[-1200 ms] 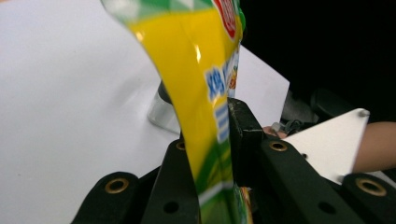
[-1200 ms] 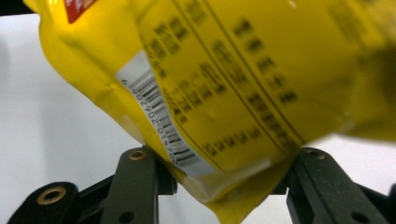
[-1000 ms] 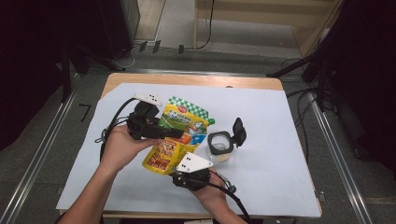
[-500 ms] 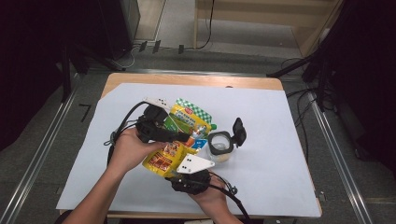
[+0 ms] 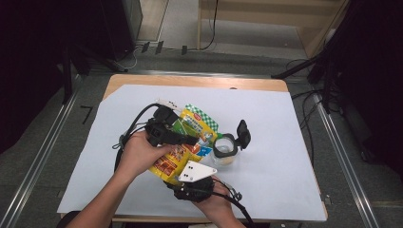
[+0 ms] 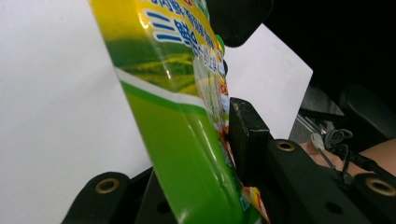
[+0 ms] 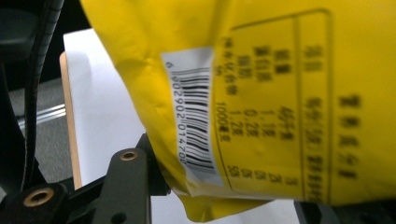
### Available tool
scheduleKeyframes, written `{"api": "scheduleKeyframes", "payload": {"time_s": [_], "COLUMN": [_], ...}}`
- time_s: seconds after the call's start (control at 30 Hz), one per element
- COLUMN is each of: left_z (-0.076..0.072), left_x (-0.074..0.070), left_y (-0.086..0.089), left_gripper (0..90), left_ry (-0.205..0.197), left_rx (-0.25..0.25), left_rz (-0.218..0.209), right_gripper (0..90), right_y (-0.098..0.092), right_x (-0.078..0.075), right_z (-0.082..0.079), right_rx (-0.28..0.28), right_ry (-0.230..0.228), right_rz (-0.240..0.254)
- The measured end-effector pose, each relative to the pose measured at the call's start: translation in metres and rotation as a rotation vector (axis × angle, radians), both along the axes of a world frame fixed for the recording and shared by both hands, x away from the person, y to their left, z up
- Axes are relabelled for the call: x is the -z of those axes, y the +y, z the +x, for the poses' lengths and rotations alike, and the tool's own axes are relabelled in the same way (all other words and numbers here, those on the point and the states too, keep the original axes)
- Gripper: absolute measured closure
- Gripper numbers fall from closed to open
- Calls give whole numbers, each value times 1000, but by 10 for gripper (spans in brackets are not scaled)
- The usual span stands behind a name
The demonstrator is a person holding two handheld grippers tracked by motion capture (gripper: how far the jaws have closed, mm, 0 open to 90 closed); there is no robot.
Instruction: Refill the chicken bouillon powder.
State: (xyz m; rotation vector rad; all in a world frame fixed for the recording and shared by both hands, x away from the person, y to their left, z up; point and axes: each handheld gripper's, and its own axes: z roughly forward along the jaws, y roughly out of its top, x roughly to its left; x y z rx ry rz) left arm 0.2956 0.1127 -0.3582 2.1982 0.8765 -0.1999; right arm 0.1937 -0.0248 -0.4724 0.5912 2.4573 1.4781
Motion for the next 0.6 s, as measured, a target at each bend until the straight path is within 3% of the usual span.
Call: {"api": "scheduleKeyframes", "payload": {"time_s": [0.17, 0.37, 0.6], "left_z": [4, 5, 8], "left_x": [3, 4, 6], "left_y": [-6, -13, -16], "left_gripper": [792, 794, 791], "left_ry": [28, 33, 51], "left_rx": [-4, -2, -6], "left_rz": [24, 44, 43], "right_gripper": [541, 528, 519], "right_y": [0, 0, 0], "right_x": [2, 4, 6], "right_z": [0, 0, 1], "right_rx": [0, 7, -5], "right_ry": [26, 32, 38], "right_rz": [4, -3, -8]}}
